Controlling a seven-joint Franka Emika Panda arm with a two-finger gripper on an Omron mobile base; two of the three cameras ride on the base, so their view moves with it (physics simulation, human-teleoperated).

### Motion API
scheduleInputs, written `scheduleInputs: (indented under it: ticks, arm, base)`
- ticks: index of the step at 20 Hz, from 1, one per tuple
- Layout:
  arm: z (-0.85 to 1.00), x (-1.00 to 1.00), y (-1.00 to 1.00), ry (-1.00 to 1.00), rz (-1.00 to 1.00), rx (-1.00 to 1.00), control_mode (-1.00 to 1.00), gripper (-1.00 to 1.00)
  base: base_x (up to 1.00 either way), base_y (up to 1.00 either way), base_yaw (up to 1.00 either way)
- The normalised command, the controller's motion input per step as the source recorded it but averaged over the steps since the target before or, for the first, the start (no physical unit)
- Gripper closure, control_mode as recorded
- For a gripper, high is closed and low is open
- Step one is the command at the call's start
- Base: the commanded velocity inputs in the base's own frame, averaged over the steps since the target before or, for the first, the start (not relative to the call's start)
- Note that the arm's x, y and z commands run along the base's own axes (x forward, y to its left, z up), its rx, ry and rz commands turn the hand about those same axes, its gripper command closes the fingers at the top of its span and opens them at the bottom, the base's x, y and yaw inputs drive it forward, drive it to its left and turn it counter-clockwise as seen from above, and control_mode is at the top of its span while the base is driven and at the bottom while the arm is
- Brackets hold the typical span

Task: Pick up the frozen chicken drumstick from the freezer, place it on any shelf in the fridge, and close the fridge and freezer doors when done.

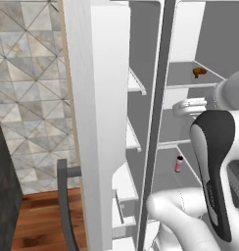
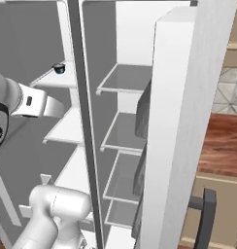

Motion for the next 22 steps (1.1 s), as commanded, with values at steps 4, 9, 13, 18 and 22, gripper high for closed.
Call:
scheduleInputs:
  ticks: [4, 9, 13, 18, 22]
  arm:
    - [0.00, 0.00, 0.00, 0.00, 0.00, 0.00, 1.00, -1.00]
    - [0.00, 0.00, 0.00, 0.00, 0.00, 0.00, 1.00, -1.00]
    - [0.00, 0.00, 0.00, 0.00, 0.00, 0.00, 1.00, -1.00]
    - [0.00, 0.00, 0.00, 0.00, 0.00, 0.00, 1.00, -1.00]
    - [0.00, 0.00, 0.00, 0.00, 0.00, 0.00, 1.00, -1.00]
  base:
    - [-0.46, 0.00, 0.01]
    - [-0.52, -0.04, 0.00]
    - [-0.70, -0.14, 0.00]
    - [-0.61, -0.04, 0.00]
    - [-0.57, 0.00, 0.00]
